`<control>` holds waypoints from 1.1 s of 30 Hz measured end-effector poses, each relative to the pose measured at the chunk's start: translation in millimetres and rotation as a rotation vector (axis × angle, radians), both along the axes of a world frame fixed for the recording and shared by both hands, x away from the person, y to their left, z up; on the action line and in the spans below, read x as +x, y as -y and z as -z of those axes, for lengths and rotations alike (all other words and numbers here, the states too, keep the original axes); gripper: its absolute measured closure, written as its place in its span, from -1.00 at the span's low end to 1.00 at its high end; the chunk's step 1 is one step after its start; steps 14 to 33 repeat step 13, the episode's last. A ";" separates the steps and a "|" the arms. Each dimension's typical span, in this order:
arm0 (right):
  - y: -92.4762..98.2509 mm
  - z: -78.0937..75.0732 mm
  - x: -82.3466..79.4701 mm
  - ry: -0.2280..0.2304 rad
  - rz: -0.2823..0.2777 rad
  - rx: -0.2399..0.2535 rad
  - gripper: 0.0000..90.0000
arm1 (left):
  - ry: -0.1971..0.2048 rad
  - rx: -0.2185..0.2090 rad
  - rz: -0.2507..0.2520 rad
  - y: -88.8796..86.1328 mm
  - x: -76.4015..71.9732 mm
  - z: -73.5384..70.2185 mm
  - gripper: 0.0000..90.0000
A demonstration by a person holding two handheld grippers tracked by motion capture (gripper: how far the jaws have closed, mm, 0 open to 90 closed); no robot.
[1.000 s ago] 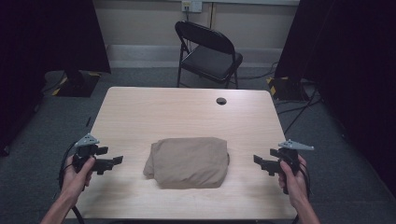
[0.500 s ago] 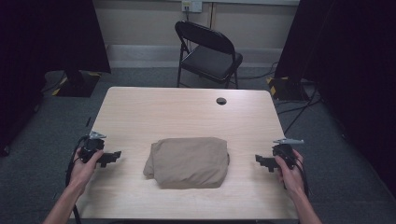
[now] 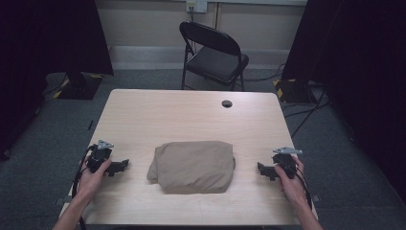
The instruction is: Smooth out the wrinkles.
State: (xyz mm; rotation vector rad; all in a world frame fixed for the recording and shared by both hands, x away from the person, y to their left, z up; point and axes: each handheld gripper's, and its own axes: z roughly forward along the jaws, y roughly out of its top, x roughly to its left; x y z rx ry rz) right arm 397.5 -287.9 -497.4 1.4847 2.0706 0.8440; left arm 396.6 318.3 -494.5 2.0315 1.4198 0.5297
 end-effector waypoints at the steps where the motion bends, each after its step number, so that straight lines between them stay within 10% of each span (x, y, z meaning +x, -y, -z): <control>1: 0.5 0.7 -0.8 0.007 -0.002 0.002 -0.76 | 0.010 0.001 0.001 0.1 -1.0 0.8 -0.68; 7: 1.3 3.2 -3.8 0.036 0.014 0.012 -0.76 | 0.061 -0.023 0.018 4.1 -4.8 10.0 -1.00; 33: 1.8 3.2 -3.2 0.036 0.026 0.011 -0.76 | 0.060 -0.025 0.019 3.9 -4.7 10.0 -1.00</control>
